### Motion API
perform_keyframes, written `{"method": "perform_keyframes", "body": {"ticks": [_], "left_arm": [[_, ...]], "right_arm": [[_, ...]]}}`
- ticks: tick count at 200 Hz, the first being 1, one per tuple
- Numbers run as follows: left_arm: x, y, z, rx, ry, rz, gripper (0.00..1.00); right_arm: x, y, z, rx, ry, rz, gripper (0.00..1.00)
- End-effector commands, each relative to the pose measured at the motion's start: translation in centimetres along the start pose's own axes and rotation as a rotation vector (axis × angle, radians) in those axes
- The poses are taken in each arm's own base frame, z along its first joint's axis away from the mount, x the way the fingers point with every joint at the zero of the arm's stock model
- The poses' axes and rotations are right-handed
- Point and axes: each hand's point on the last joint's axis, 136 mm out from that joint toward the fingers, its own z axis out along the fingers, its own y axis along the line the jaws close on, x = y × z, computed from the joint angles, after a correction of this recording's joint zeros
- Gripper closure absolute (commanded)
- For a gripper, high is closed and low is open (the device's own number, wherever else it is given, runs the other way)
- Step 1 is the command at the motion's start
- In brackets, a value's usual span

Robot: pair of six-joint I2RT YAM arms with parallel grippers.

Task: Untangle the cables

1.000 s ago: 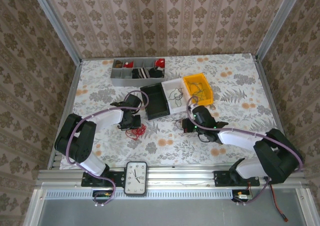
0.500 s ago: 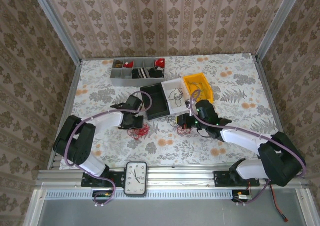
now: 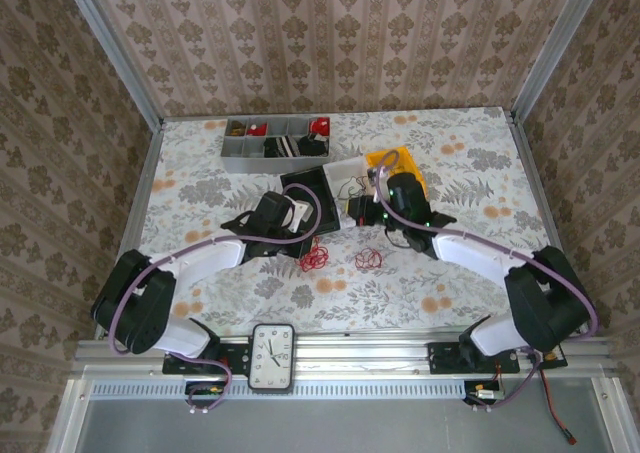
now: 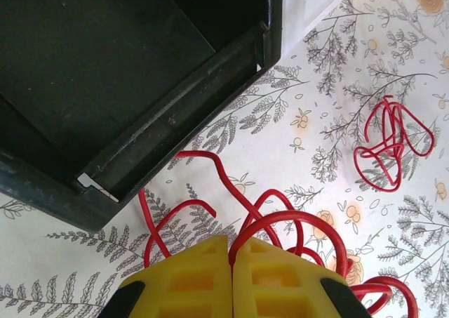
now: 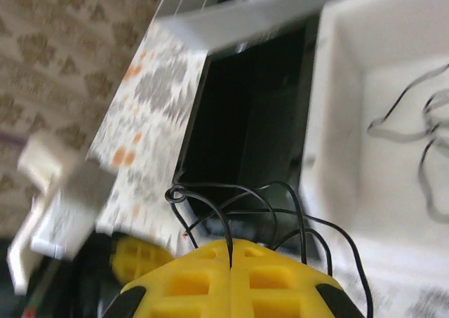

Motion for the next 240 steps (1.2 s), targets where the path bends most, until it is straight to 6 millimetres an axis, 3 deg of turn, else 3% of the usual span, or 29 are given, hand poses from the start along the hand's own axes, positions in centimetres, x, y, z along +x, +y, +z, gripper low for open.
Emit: {"method": "perform_keyframes", "body": {"ticks": [1, 9, 23, 38, 66, 99, 119, 151, 171, 193, 240], "left_arm": [[0.5, 0.2, 0.4, -0.007, 0.013, 0.024, 0.98], [0.5, 0.2, 0.4, -0.009, 0.012, 0.025, 0.98], [0.4, 0.3, 0.2, -0.014, 0.005, 0.027, 0.98], [0.4, 0.3, 0.1, -0.018, 0.0, 0.029, 0.98], [0.6, 0.4, 0.1, -0.022, 0.006, 0.028, 0.98], [0.9, 0.4, 0.3, -0.023, 0.022, 0.037, 0.96], [1.0, 0.4, 0.5, -0.035, 0.032, 0.039, 0.85], [1.1, 0.2, 0.7, -0.052, 0.043, 0.06, 0.53], [1.0, -0.2, 0.7, -0.057, 0.037, 0.087, 0.39], [0.6, -1.1, 0.4, -0.07, 0.016, 0.149, 0.35], [-1.8, -2.5, -1.0, -0.168, -0.137, 0.266, 0.3]], "right_arm": [[-3.2, -2.1, 1.4, 0.092, -0.07, -0.02, 0.95], [-3.5, -3.2, 2.1, 0.141, -0.063, -0.007, 0.88], [-3.6, -4.4, 3.2, 0.191, -0.048, 0.02, 0.59], [-2.8, -4.6, 3.9, 0.187, -0.026, 0.055, 0.5], [-0.3, -4.4, 3.3, 0.211, -0.01, 0.054, 0.49], [4.6, -4.4, 2.1, 0.252, 0.072, 0.012, 0.49], [7.9, -4.8, 1.2, 0.299, 0.143, -0.025, 0.49], [12.1, -5.8, -1.3, 0.404, 0.229, -0.131, 0.48], [12.8, -6.9, -2.9, 0.468, 0.222, -0.154, 0.48], [12.2, -7.7, -4.4, 0.494, 0.17, -0.142, 0.47], [13.6, -7.9, -3.5, 0.47, 0.232, -0.146, 0.47]]}}
